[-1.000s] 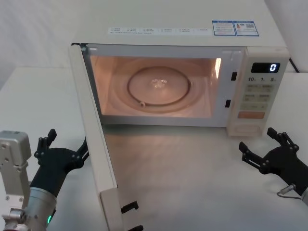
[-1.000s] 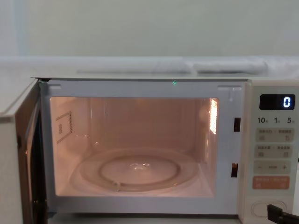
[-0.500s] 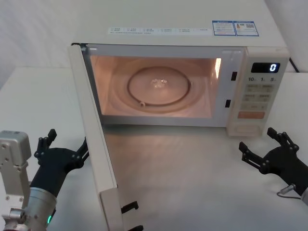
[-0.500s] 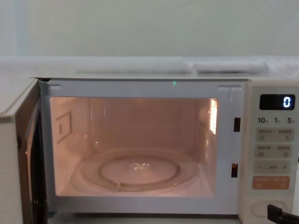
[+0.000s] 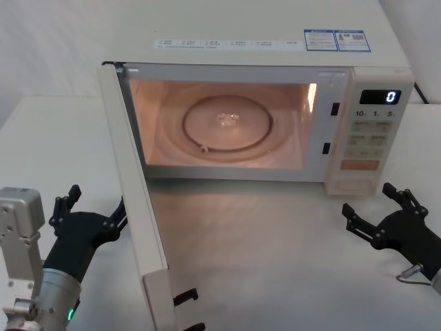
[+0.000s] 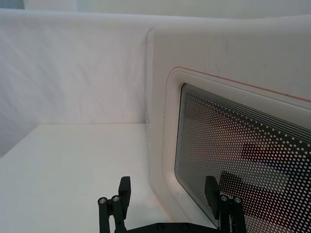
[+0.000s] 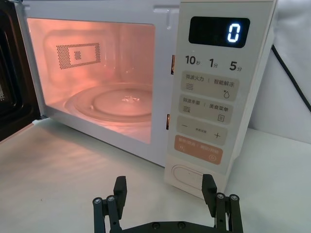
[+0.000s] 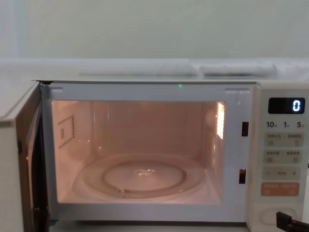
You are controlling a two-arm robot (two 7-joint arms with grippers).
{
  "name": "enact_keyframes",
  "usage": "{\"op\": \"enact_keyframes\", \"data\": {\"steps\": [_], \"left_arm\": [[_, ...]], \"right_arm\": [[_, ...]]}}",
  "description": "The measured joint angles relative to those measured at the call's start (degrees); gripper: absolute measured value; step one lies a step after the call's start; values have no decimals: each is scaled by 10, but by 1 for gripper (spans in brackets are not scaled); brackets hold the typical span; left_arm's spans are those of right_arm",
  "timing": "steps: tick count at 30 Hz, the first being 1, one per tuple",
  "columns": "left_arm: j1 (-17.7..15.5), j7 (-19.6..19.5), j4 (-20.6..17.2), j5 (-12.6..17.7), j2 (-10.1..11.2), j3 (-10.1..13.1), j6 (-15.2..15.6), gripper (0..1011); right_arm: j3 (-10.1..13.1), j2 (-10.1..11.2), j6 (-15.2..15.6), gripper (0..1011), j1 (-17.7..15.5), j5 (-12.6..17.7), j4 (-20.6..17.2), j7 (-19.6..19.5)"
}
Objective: Press the button to open the microwave door with one hand; close the microwave door with the other hand.
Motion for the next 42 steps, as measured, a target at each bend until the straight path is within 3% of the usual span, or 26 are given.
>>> {"op": "enact_keyframes", "data": {"steps": [12,17,24,42], "left_arm": [[0,0,0,0,0,0,0,1001],[0,0,0,0,0,0,0,927],[0,0,0,0,0,0,0,734],[0,0,0,0,0,0,0,127]], "right_arm": [[0,0,0,1000,0,0,0,0],[0,0,0,1000,0,0,0,0],[0,0,0,1000,0,0,0,0],[0,0,0,1000,0,0,0,0]]}}
